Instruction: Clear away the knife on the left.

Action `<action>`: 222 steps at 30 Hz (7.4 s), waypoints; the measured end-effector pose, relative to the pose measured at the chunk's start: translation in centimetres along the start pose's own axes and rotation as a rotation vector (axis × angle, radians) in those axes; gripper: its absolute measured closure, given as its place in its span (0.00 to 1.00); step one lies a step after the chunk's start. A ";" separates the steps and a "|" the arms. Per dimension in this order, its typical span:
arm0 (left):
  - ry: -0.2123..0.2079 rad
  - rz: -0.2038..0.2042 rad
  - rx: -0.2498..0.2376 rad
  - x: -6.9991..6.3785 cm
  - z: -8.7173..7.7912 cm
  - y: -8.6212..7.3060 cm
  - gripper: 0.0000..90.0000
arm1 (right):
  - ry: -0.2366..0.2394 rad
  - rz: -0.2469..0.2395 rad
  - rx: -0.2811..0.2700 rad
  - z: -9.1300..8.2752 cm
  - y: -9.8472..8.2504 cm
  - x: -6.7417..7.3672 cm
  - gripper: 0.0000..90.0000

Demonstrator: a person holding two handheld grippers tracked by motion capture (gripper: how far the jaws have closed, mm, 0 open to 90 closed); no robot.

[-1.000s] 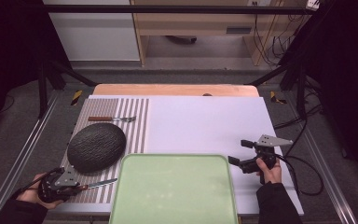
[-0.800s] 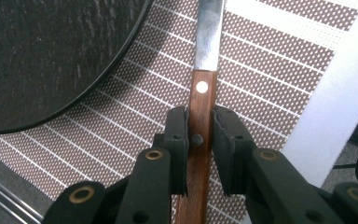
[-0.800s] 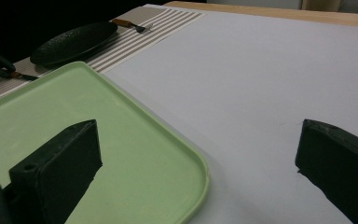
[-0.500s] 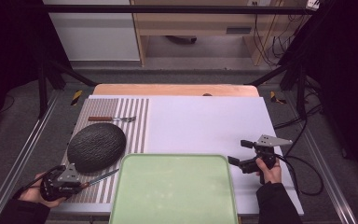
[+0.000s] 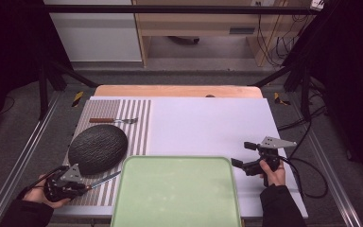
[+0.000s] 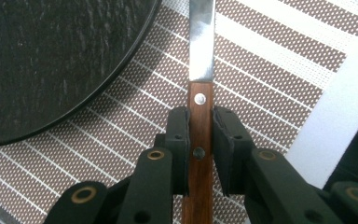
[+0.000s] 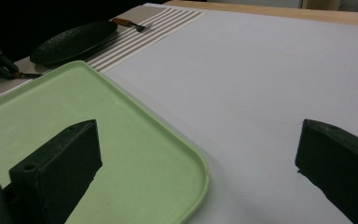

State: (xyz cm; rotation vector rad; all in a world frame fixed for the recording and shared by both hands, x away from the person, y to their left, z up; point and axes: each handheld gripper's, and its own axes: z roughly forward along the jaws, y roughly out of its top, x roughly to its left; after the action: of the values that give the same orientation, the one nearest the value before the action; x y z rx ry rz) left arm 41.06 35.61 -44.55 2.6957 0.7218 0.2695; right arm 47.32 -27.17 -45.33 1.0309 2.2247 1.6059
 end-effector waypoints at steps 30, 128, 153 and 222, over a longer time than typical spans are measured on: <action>0.029 -0.038 -0.133 -1.0 -2.3 -0.4 0.85 | -0.001 0.000 0.002 0.0 0.0 0.0 0.00; 0.046 -0.331 -0.275 -11.8 1.0 10.3 0.85 | -0.002 -0.005 -0.006 -0.2 0.0 0.0 0.00; 0.031 -0.322 -0.147 -13.0 3.7 10.3 0.85 | -0.001 -0.005 -0.007 -0.2 0.1 0.0 0.00; 0.039 -0.180 -0.299 -12.1 4.5 10.4 1.00 | -0.003 -0.006 -0.001 -0.2 0.1 0.0 0.00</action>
State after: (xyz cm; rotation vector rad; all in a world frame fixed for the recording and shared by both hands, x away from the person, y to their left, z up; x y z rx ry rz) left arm 36.60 19.74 -46.00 2.3339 0.8552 0.3553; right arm 47.23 -27.31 -45.20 1.0243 2.2227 1.6013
